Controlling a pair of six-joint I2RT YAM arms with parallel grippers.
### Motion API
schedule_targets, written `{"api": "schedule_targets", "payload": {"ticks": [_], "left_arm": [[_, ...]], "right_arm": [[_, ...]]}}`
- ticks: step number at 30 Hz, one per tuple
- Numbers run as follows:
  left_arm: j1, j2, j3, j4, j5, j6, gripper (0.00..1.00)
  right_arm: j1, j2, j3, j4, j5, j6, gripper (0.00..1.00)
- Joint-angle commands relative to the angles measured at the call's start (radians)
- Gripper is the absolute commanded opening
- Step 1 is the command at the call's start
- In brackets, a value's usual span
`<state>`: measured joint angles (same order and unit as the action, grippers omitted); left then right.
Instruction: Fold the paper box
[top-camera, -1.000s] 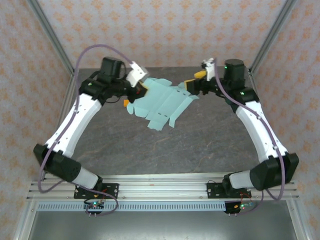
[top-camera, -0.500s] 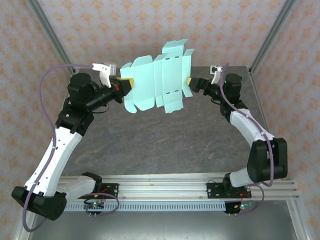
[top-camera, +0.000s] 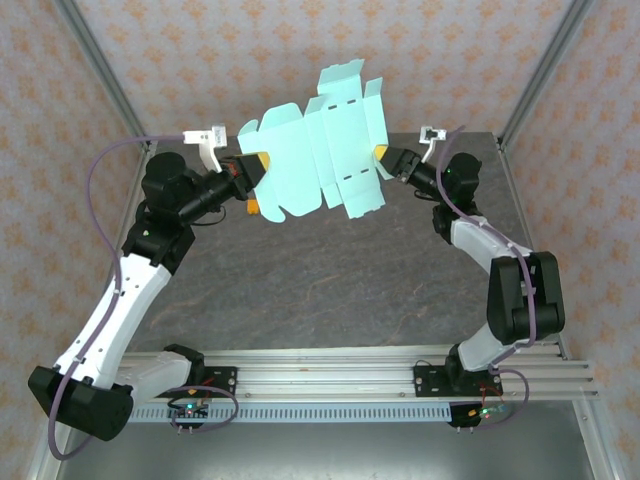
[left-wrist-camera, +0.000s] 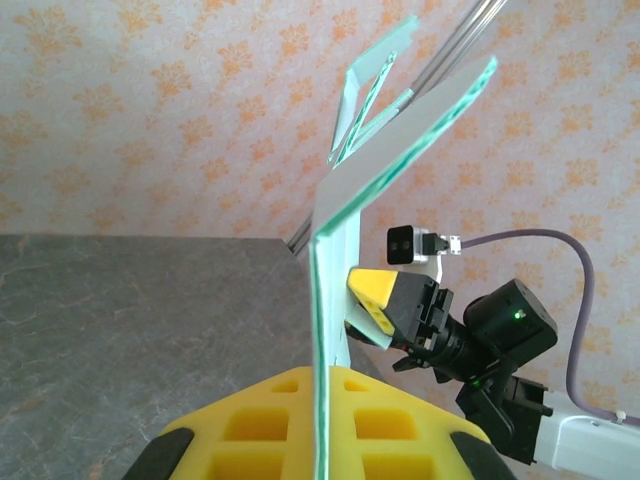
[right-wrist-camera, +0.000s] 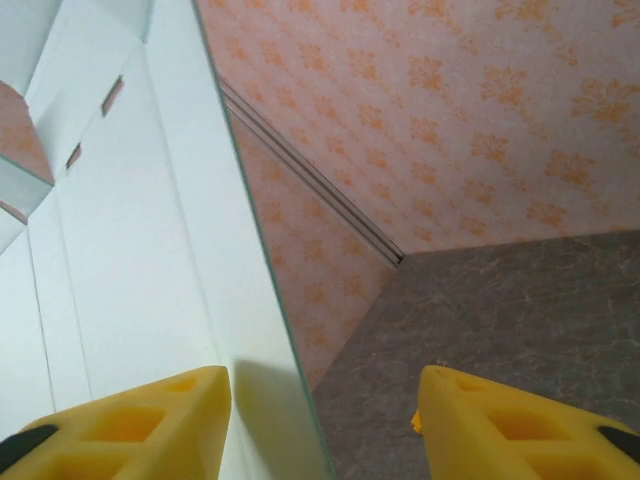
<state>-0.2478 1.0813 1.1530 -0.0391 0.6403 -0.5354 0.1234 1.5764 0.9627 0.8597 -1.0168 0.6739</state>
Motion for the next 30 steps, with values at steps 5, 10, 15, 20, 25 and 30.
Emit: {"api": "schedule_targets", "payload": {"ticks": [5,10,15,20,25,30], "left_arm": [[0.007,-0.02,-0.012,0.052,-0.026,-0.028,0.0],[0.007,-0.014,-0.015,0.03,-0.048,-0.02,0.0],[0.007,-0.006,-0.013,-0.006,-0.07,-0.011,0.0],[0.008,0.003,-0.019,-0.072,-0.105,-0.006,0.0],[0.007,0.013,-0.1,-0.102,-0.155,-0.043,0.09],[0.007,0.016,-0.218,-0.165,-0.221,-0.041,0.54]], "right_arm": [[-0.002,-0.002,0.031,0.134,-0.069,0.041,0.25],[-0.002,-0.01,0.029,0.123,-0.096,0.015,0.15],[-0.002,-0.052,0.033,-0.009,-0.115,-0.109,0.06],[0.002,-0.144,0.082,-0.494,-0.062,-0.498,0.0],[0.045,-0.189,0.173,-0.913,0.119,-0.849,0.0],[0.044,-0.164,0.251,-1.111,0.112,-1.034,0.0]]}}
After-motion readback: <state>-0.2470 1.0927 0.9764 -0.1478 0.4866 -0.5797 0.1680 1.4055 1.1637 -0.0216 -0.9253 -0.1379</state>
